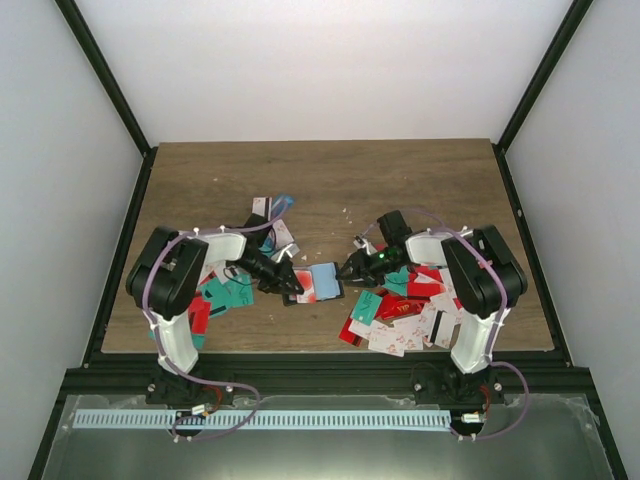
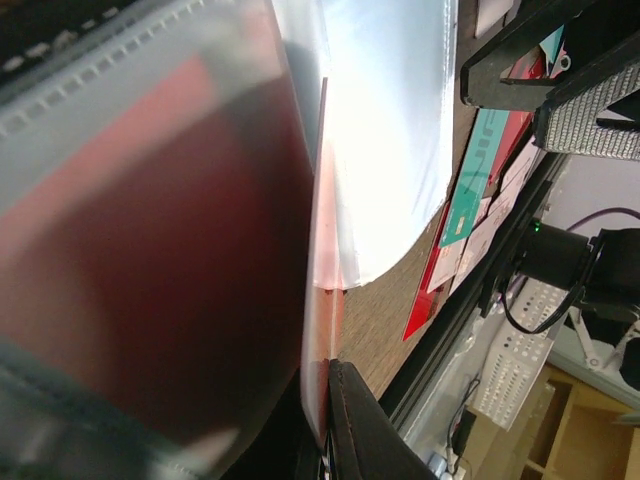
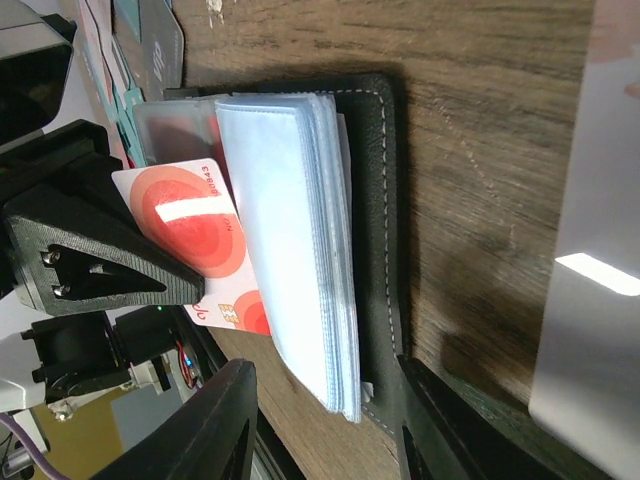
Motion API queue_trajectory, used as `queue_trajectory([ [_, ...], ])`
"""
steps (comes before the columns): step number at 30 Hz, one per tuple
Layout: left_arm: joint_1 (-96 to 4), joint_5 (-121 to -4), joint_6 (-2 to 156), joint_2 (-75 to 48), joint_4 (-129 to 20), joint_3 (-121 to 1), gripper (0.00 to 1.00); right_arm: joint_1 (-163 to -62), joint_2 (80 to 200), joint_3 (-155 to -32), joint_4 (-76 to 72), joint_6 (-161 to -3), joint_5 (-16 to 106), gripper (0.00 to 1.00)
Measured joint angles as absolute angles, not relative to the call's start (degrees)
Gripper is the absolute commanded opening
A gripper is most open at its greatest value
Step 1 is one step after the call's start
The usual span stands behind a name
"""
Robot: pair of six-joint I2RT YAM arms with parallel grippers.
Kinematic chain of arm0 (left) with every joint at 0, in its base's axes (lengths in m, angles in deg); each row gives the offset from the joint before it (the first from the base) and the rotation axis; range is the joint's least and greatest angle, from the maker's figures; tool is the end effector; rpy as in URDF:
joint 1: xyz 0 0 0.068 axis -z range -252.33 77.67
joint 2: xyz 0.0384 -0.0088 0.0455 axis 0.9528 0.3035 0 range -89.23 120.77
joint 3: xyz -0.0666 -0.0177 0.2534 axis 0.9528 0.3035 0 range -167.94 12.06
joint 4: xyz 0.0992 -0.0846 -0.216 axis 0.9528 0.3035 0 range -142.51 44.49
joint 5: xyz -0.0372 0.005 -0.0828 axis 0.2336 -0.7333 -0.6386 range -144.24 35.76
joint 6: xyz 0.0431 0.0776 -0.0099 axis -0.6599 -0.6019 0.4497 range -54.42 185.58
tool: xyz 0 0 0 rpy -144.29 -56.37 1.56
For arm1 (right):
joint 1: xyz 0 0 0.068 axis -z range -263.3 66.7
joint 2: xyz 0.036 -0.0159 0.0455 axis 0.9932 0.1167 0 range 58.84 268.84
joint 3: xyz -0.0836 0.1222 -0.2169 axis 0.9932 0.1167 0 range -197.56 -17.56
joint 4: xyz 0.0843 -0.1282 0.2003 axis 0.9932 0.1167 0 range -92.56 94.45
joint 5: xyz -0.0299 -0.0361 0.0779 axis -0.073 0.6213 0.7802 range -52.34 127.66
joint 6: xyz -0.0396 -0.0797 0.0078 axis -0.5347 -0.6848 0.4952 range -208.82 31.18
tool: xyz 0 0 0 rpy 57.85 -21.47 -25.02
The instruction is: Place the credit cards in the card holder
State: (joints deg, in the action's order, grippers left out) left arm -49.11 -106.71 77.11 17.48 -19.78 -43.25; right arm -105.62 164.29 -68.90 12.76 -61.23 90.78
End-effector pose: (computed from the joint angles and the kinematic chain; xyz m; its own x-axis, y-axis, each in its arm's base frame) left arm 0.2500 -0.1759 0.0880 -0.9586 0.2788 0.0576 0.1256 0.5956 -0.7934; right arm 0.2689 0.1792 0.0884 -0.9936 -0.1076 0.0356 -0.0313 0.5621 0.8265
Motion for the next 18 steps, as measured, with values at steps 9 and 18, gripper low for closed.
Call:
queue_trajectory([
  [9,-49.2,-108.8,75.2,20.1,-16.9,-45.0,0.04,-105.9,165.3,-69.4,13.5,-62.0,90.7,0.40],
  [18,-50.0,-110.0,73.1,22.7,-13.6,-47.5,0.04,-106.5,166.1,-70.2,14.2,-62.7,90.5,0.39],
])
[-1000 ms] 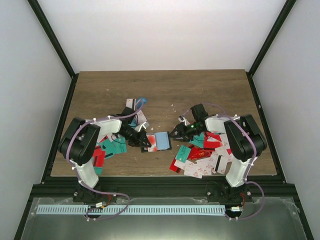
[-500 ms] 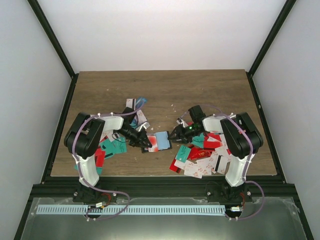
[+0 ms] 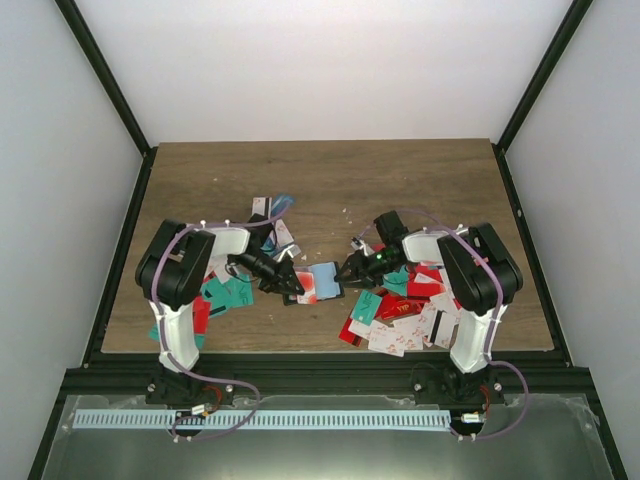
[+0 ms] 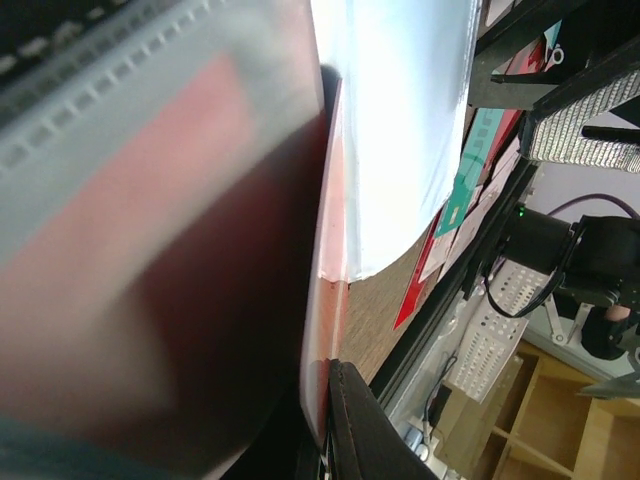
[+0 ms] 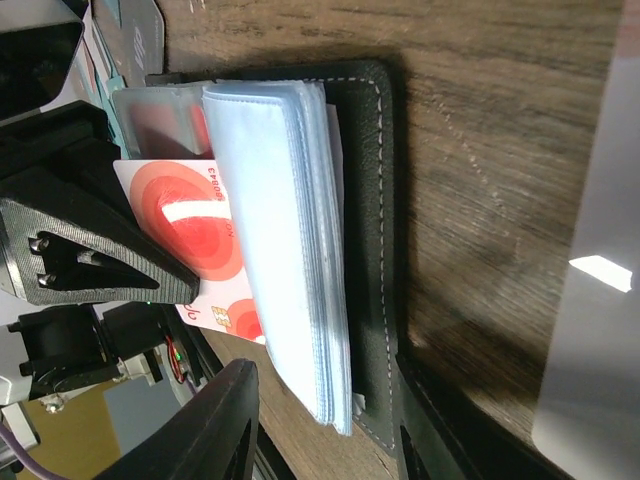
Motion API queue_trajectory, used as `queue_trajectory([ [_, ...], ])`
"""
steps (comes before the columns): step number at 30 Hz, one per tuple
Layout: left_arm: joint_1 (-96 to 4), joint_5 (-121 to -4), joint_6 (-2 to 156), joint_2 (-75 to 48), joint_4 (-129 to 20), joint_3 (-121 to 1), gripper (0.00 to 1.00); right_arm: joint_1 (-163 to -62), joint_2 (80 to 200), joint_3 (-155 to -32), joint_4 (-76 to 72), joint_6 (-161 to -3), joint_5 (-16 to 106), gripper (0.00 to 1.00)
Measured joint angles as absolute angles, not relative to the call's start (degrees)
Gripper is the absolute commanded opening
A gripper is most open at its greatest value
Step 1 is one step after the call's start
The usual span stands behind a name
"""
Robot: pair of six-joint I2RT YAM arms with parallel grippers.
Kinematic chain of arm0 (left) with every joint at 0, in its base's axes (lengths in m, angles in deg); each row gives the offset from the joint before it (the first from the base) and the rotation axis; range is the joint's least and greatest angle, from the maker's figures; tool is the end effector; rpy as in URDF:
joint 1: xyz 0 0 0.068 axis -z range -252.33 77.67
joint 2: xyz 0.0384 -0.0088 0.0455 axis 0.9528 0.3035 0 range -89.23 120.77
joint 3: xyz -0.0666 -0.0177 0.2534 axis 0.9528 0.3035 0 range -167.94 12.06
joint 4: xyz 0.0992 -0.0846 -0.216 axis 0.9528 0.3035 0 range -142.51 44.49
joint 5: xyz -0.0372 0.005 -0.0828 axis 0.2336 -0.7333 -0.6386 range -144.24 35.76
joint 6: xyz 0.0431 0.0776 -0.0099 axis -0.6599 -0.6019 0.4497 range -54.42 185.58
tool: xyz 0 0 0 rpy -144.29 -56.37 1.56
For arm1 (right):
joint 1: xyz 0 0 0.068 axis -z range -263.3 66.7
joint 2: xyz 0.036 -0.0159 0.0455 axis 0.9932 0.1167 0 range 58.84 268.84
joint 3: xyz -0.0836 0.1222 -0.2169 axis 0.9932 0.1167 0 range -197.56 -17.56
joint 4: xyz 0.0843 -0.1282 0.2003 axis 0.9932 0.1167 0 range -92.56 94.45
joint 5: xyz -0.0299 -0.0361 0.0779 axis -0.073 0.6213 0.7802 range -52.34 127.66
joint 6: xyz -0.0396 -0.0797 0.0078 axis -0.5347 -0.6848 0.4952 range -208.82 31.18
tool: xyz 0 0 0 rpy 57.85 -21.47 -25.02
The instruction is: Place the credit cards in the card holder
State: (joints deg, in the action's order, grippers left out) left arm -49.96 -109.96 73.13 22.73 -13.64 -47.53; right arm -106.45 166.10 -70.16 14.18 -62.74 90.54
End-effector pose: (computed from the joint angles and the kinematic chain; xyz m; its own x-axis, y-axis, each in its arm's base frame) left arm 0.2555 -0.1763 0.0801 -0.9425 0.3079 0.1301 0.0746 0.5731 -0.8161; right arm 0.2685 0.1838 0.0828 -0.9898 -0.1348 0.0459 -0.0400 0.5724 0.8190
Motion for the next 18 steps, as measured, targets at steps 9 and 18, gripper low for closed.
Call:
queue_trajectory([
  [9,-50.3,-110.4,72.8,23.3,-12.9,-48.6,0.04,-106.7,166.7,-71.1,15.5,-64.0,90.4,0.39],
  [18,-50.3,-110.4,72.3,25.0,-11.2,-51.9,0.04,-106.8,167.5,-72.4,16.9,-65.1,90.4,0.38],
])
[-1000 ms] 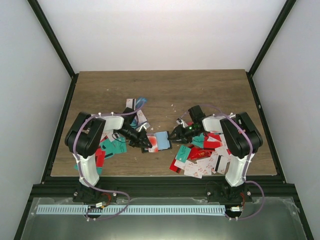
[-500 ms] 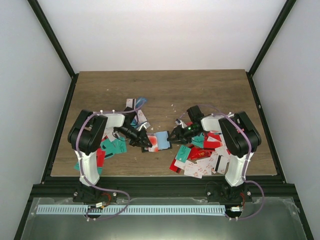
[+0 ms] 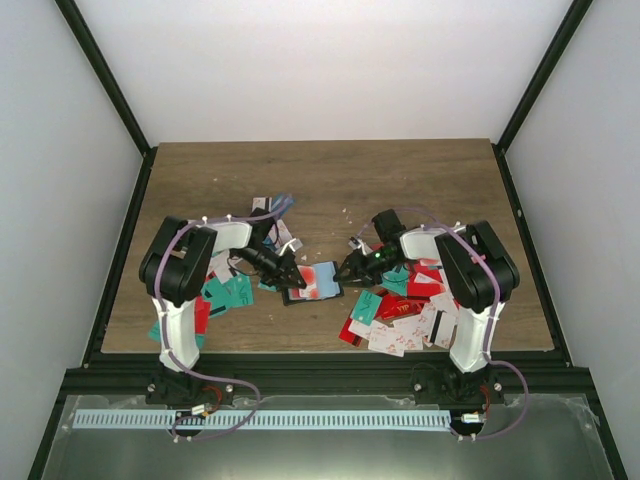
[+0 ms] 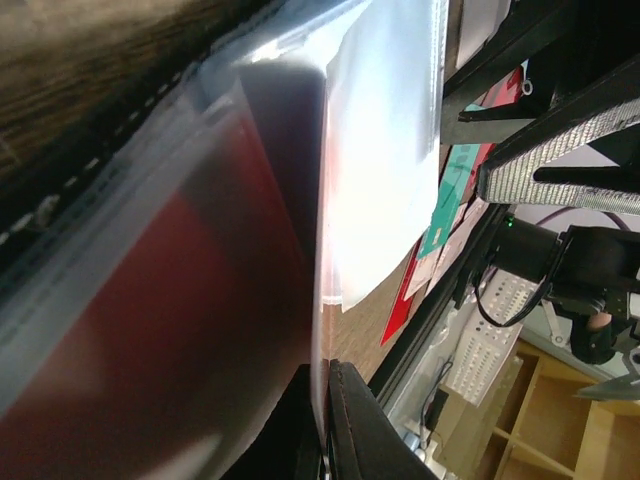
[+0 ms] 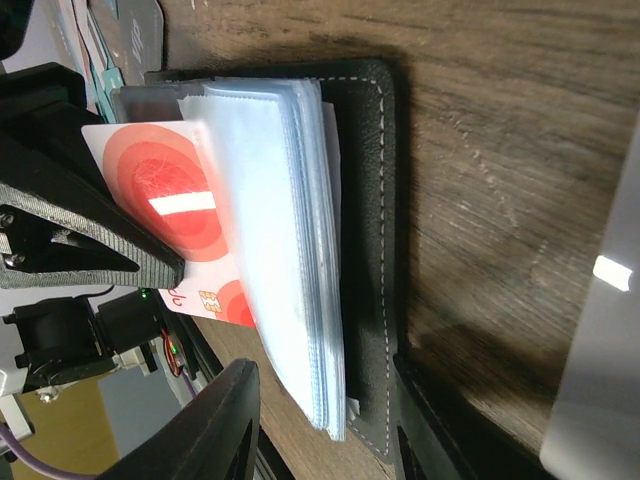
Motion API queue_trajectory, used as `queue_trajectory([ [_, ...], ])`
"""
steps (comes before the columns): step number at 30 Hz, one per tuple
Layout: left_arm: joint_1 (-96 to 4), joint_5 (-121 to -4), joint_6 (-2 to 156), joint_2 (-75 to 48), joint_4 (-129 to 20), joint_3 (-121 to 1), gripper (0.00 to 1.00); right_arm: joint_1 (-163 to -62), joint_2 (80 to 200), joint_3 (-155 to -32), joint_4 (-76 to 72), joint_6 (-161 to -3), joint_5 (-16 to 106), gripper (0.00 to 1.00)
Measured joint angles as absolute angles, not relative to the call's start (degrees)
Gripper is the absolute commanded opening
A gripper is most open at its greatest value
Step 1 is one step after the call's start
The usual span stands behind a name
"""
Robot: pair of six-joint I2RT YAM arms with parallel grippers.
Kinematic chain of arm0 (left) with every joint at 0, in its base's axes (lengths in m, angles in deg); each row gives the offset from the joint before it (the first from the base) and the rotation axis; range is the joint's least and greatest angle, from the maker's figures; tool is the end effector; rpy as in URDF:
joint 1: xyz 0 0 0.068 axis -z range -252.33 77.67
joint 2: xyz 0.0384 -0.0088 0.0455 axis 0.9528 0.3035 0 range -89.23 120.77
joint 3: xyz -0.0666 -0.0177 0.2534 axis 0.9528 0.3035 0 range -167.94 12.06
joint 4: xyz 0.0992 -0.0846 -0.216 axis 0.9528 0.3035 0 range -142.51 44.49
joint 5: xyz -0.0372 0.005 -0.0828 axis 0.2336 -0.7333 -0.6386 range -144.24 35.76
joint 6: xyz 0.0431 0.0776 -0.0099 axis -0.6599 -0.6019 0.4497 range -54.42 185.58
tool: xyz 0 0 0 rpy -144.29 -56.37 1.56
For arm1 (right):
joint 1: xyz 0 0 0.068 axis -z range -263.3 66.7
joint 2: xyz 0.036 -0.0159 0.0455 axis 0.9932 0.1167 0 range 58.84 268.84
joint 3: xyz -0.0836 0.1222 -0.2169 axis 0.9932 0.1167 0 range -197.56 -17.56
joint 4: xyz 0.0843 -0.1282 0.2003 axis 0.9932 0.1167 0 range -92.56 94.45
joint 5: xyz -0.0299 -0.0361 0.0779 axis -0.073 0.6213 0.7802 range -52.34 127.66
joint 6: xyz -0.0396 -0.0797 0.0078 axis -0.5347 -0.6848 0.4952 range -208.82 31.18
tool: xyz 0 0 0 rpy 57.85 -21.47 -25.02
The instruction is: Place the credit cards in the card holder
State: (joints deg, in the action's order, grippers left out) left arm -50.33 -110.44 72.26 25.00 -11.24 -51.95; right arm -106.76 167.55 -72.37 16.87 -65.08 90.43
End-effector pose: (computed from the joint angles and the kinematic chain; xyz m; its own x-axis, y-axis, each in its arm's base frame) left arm 0.2697 -0.1803 0.0840 -0.9425 0.3111 0.1226 0.0792 0.5639 -0.8220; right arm 0.2714 0.1869 0.0819 -0.9857 -0.1624 0.0446 -0.0585 0.5783 0.8137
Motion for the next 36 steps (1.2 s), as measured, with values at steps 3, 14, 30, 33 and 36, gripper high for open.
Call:
queue_trajectory([
  [3,-50.4,-110.4,72.0,25.2,-10.9,-52.5,0.04,-106.8,167.9,-72.8,17.3,-65.5,90.5,0.38],
  [14,-50.6,-110.7,72.1,25.9,-10.9,-53.2,0.04,-106.8,168.6,-73.5,17.8,-66.1,91.0,0.38],
  [30,-50.3,-112.7,77.8,25.9,-17.7,-51.6,0.04,-106.8,168.9,-73.8,18.1,-66.3,90.6,0.30],
  [33,-50.2,-113.0,79.0,25.9,-19.1,-50.8,0.04,-106.8,168.9,-73.8,18.3,-66.2,90.1,0.25],
  [36,-50.0,-113.3,80.4,25.9,-20.7,-50.0,0.04,-106.8,169.0,-73.8,18.4,-66.2,89.7,0.21],
])
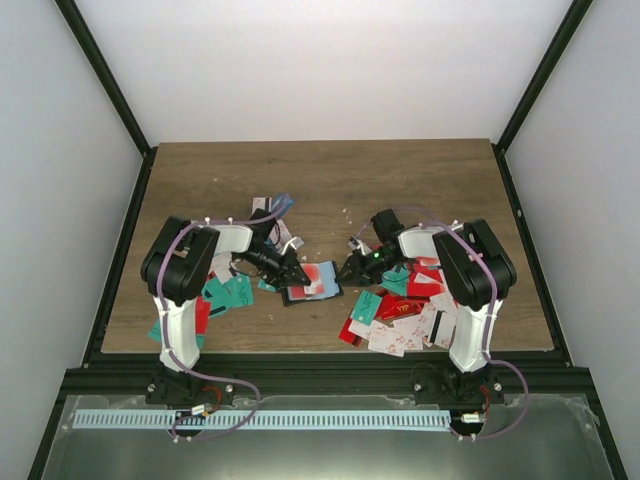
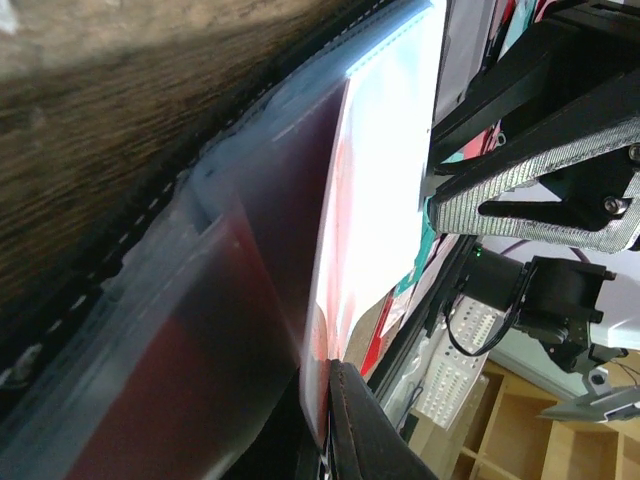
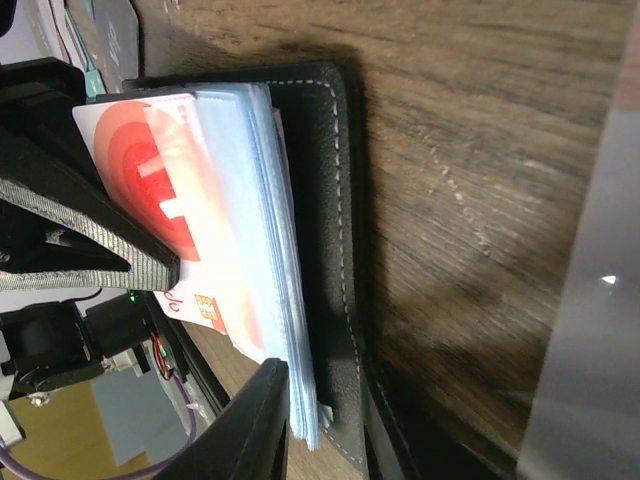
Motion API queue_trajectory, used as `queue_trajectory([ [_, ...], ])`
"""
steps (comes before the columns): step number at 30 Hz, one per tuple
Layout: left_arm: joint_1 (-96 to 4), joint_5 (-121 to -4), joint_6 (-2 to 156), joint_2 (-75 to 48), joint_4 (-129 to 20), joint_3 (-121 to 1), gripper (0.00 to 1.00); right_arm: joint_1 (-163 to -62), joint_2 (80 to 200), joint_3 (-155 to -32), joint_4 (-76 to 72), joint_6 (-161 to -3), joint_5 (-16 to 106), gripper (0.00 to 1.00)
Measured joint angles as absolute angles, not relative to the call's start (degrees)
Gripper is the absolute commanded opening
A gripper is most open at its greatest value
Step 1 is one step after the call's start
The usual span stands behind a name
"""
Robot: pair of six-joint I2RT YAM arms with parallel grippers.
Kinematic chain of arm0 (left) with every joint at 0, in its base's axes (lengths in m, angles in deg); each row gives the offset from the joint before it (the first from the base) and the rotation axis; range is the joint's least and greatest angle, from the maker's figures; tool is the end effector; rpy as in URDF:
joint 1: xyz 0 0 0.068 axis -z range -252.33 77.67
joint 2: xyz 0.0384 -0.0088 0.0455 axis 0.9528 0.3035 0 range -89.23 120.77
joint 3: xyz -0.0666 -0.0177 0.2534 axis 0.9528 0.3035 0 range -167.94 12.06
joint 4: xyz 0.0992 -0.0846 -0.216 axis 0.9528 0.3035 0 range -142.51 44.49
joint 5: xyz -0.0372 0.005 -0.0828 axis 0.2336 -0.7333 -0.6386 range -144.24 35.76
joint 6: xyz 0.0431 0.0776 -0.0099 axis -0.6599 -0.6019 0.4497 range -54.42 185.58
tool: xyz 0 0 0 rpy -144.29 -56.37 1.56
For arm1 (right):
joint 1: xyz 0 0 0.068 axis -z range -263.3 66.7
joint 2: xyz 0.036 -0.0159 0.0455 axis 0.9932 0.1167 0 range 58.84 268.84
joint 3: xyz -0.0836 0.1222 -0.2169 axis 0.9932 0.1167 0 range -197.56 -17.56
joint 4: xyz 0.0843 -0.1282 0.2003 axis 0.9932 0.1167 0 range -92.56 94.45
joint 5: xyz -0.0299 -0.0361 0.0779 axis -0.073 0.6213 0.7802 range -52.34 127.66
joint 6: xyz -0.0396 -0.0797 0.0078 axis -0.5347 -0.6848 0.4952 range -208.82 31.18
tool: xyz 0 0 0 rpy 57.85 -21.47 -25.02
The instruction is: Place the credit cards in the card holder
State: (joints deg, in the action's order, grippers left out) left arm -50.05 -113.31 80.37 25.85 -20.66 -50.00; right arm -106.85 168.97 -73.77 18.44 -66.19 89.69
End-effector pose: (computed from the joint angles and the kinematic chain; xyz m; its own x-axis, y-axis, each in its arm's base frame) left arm 0.2769 -0.1872 0.0767 -0.9589 0.2512 0.1318 0.0217 0.5282 -0.8488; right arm 0.2740 0.1879 0.0780 -0.9839 -0.1708 0.0529 -0.0598 0.5934 0.8027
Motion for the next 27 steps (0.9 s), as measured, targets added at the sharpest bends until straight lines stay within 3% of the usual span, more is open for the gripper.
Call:
queue_trajectory([
  [7,-49.1,-113.6,83.0,25.5,-23.8,-48.9,0.04,-106.8,169.0,-73.7,18.5,-65.8,88.8,0.14],
  [27,-47.0,-113.4,88.8,24.4,-31.0,-46.1,0.04,-106.8,169.0,-71.7,15.2,-64.8,89.6,0.11],
])
